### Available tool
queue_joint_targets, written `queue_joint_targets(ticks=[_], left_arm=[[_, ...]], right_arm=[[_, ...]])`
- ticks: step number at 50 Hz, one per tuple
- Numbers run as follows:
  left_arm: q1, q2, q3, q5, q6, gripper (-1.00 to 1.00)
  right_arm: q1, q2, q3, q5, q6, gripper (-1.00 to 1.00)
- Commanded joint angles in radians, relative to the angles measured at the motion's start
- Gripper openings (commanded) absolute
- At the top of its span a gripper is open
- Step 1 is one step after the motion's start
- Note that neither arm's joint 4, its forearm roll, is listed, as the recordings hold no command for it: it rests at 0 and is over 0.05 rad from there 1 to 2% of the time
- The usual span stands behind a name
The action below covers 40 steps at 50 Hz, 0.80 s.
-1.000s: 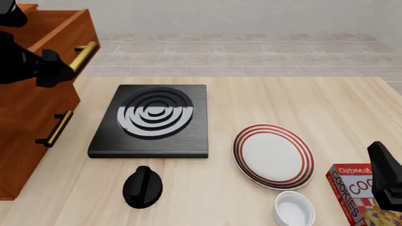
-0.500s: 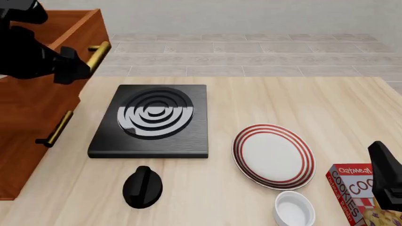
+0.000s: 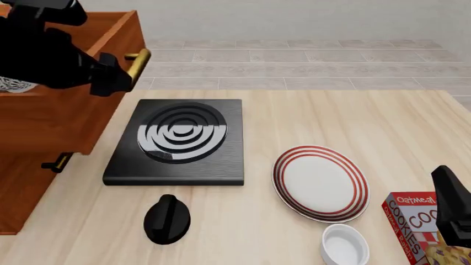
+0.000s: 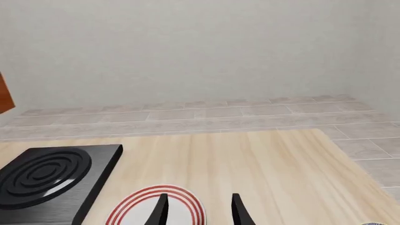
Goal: Pick the akita bowl in the top layer of the wooden cabinet and place it on the plate.
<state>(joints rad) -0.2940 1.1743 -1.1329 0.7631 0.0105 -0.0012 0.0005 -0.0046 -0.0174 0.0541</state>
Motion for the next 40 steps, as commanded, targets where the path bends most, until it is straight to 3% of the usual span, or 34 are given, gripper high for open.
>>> queue_joint_targets(ticks=[1, 31, 40], left_arm=[[-0.053, 0.041, -0.021, -0.007, 0.014, 1.00], [-0.099, 0.058, -0.115, 0.026, 0.003, 1.00], [-0.057, 0.058, -0.184, 0.061, 0.045, 1.00]], right_arm=[[-0.001, 0.000, 0.000, -0.001, 0.001, 1.00], [-0.005, 0.000, -0.001, -0.003, 0.002, 1.00], [-0.009, 0.000, -0.002, -0.006, 0.003, 1.00]])
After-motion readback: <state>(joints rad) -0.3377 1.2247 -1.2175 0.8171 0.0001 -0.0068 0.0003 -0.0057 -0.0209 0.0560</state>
